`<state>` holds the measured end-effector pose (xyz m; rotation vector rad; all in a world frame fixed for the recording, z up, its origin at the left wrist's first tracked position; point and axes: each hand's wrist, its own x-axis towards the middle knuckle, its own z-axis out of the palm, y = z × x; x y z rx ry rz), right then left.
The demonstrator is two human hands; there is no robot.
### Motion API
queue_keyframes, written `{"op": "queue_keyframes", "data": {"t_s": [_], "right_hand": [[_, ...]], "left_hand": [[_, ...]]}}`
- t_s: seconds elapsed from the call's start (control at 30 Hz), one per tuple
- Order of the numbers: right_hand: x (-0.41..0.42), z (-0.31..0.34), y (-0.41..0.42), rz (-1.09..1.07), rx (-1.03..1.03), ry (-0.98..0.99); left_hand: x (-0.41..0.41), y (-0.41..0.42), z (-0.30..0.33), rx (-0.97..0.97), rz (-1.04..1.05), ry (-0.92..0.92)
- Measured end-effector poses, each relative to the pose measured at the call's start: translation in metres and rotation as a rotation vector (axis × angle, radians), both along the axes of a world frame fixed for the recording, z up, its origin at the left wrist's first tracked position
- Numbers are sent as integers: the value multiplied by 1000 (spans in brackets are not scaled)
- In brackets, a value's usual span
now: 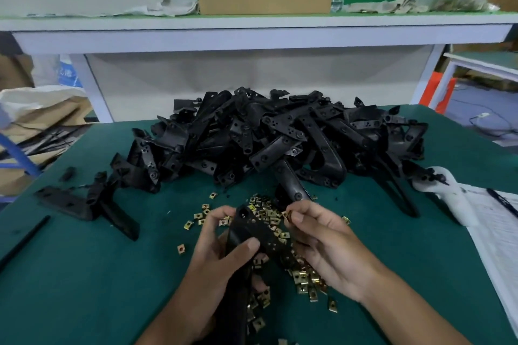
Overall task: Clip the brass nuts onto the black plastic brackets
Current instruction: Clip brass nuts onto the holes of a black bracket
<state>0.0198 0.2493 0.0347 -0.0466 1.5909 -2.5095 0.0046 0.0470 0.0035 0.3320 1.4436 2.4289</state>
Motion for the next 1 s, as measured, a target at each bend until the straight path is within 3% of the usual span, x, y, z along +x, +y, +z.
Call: {"op": "queue_keyframes", "data": {"t_s": [0.27, 1.0], "right_hand": [[8, 1, -9, 35, 83, 32], [10, -1, -10, 45, 217, 33]], "left_hand": [[5, 2, 3, -97, 135, 73], [10, 4, 7, -166, 147, 104]]}}
